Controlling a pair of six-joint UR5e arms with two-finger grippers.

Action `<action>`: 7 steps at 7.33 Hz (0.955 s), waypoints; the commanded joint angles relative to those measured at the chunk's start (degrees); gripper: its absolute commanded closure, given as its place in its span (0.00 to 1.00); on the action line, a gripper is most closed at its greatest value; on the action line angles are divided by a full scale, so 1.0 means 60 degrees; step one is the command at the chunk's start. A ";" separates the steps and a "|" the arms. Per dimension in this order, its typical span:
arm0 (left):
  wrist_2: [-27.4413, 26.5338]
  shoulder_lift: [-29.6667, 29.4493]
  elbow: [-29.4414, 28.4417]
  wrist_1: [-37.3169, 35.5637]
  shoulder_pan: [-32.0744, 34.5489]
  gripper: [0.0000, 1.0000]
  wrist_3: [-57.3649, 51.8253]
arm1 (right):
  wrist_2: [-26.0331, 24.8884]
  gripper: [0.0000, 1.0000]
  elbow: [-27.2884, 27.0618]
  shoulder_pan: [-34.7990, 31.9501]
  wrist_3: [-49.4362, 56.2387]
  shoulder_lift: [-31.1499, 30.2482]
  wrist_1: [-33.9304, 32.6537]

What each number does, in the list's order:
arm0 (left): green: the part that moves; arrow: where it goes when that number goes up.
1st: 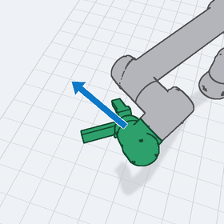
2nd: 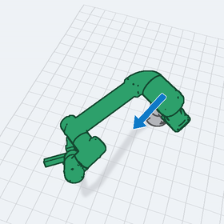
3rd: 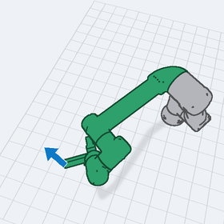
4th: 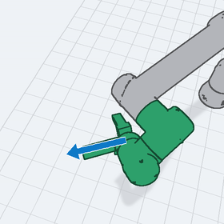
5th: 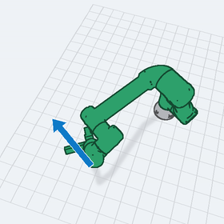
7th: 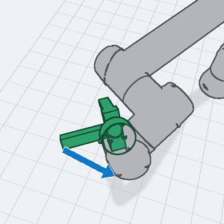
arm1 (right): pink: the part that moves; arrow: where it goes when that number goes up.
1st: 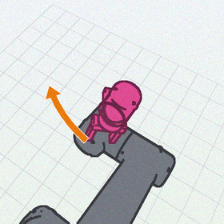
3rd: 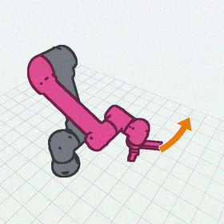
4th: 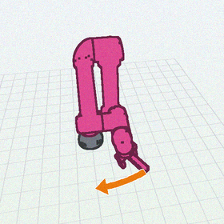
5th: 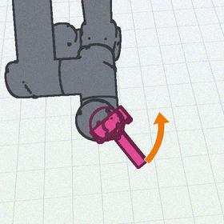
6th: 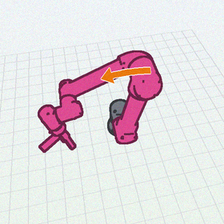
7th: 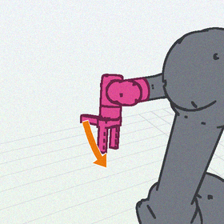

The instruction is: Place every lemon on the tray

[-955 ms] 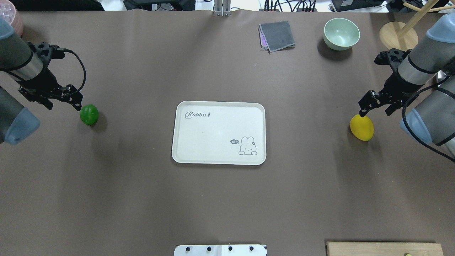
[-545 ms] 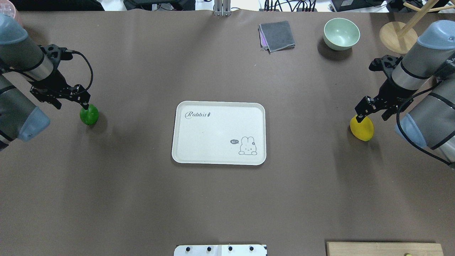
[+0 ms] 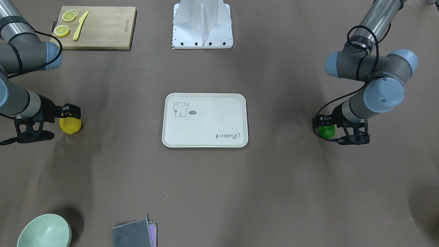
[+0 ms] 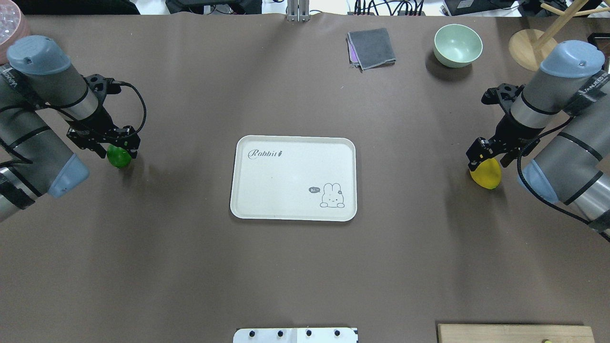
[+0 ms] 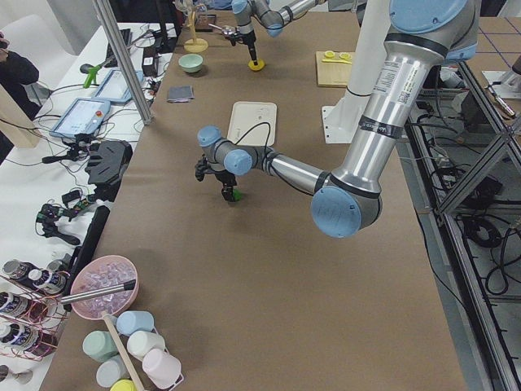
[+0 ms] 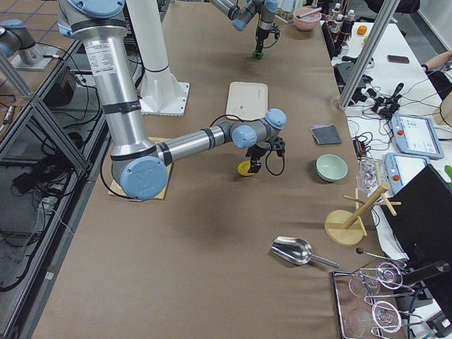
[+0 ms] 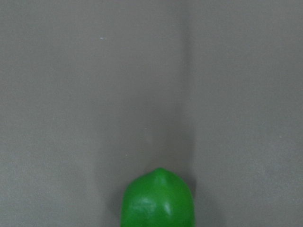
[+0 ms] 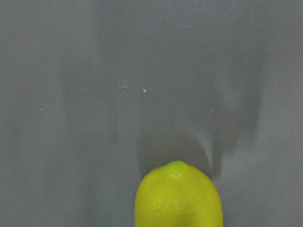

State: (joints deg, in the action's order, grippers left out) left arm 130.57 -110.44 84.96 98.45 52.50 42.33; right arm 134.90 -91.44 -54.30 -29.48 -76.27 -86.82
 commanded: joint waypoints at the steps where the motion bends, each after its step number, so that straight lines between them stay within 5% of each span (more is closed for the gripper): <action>1: 0.0006 0.0066 -0.0009 0.0115 0.0038 1.00 -0.0227 | -0.0013 0.10 0.0269 0.0070 0.0006 0.0025 0.0232; 4: 0.0572 0.0037 0.0660 -0.0568 0.0984 1.00 -0.0448 | -0.0262 0.21 0.0343 0.0333 0.0006 0.0055 0.0232; 5: 0.0823 0.0037 0.1447 -0.1660 0.1455 1.00 -0.0985 | -0.0262 0.36 0.0358 0.0335 0.0020 0.0069 0.0232; 6: 0.0753 -0.0007 0.2311 -0.3412 0.1648 1.00 -0.1947 | -0.0248 0.73 0.0358 0.0349 -0.0023 0.0069 0.0218; 7: 0.0738 -0.0166 0.2842 -0.4691 0.2070 1.00 -0.2668 | -0.0219 0.89 0.0329 0.0335 0.0020 0.0098 0.0232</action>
State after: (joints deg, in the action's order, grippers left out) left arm 134.88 -110.61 97.08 80.74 62.04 32.04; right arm 133.46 -89.35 -52.32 -29.48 -75.81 -85.47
